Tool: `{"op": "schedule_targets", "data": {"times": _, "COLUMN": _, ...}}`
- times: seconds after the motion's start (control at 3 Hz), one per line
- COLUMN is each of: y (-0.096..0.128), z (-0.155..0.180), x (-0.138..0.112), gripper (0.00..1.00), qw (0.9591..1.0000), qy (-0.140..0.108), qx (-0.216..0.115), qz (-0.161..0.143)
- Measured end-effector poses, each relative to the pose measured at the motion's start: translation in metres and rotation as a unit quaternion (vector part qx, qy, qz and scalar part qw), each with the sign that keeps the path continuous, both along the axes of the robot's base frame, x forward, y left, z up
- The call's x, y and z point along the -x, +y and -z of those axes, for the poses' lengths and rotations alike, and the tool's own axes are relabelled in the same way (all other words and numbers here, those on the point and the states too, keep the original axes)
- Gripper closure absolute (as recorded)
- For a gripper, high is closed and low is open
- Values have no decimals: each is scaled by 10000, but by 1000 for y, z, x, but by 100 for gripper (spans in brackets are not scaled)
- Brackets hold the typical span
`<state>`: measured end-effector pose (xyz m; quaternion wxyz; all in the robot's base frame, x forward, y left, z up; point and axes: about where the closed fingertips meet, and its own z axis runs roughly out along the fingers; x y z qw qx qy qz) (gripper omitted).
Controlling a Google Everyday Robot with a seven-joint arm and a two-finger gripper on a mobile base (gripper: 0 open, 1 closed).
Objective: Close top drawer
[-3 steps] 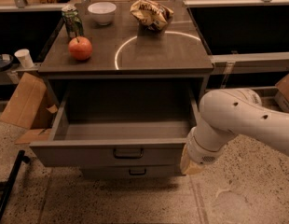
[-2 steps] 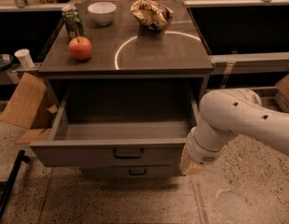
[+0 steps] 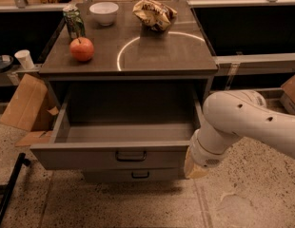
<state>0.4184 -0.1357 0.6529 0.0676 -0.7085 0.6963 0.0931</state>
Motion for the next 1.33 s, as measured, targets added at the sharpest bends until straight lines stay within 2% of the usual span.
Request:
{"op": "schedule_targets", "data": {"times": 0.33, "y": 0, "z": 0, "x": 0, "gripper": 11, "qw": 10000, "qy": -1, "qx": -1, "qz": 0}}
{"op": "schedule_targets", "data": {"times": 0.67, "y": -1, "z": 7, "x": -16, "gripper": 0, "qw": 9997, "qy": -180, "qx": -135, "qz": -43}}
{"op": "schedule_targets", "data": {"times": 1.0, "y": -1, "z": 7, "x": -13, "gripper": 0, "qw": 9997, "qy": -181, "qx": -136, "qz": -44}}
{"op": "schedule_targets", "data": {"times": 1.33, "y": 5, "z": 13, "x": -48, "gripper": 0, "qw": 9982, "qy": -462, "qx": -347, "qz": -173}}
